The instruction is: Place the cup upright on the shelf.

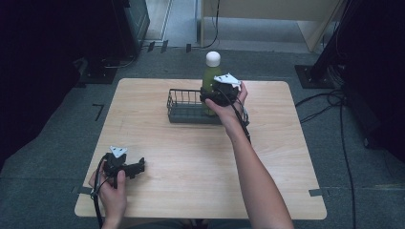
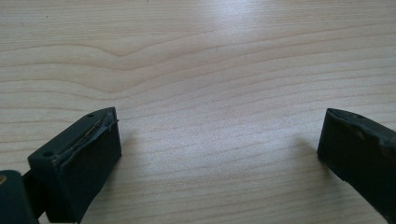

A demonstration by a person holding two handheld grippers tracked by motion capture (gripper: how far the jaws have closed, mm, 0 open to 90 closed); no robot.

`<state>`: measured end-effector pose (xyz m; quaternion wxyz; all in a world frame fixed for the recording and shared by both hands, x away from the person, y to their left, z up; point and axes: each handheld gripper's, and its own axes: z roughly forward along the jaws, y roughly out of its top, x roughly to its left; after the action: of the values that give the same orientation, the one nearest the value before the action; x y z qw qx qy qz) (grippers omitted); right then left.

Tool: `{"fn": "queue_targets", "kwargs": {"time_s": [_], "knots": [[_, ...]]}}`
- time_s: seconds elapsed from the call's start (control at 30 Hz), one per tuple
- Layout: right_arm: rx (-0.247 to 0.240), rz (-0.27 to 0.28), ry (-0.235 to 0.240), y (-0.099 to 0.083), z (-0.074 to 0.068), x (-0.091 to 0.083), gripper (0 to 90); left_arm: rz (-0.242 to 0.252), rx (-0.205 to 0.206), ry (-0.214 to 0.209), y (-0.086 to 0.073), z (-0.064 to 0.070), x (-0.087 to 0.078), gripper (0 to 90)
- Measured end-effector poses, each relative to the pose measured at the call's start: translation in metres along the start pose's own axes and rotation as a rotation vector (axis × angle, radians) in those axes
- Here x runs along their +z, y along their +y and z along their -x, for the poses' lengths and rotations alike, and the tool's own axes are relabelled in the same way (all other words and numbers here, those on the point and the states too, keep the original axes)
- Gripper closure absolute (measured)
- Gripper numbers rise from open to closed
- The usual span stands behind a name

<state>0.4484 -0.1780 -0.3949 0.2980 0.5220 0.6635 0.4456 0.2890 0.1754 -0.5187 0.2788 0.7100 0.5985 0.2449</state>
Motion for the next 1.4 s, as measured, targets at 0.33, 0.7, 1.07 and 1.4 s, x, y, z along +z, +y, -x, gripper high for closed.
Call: {"fn": "queue_targets", "kwargs": {"time_s": [0.33,0.7,1.07,1.4], "knots": [[0.033,-0.009,0.052,-0.003,0.011,-0.018,2.2,0.000,0.000,0.000,0.000,0.000,0.000,0.1],[0.008,-0.018,0.092,-0.020,0.032,-0.043,0.0,0.000,0.000,0.000,0.000,0.000,0.000,0.1],[-0.016,-0.014,0.074,-0.049,0.051,-0.071,0.0,0.000,0.000,0.000,0.000,0.000,0.000,0.1],[-0.004,-0.027,0.049,-0.072,0.068,-0.090,0.0,0.000,0.000,0.000,0.000,0.000,0.000,0.1]]}}
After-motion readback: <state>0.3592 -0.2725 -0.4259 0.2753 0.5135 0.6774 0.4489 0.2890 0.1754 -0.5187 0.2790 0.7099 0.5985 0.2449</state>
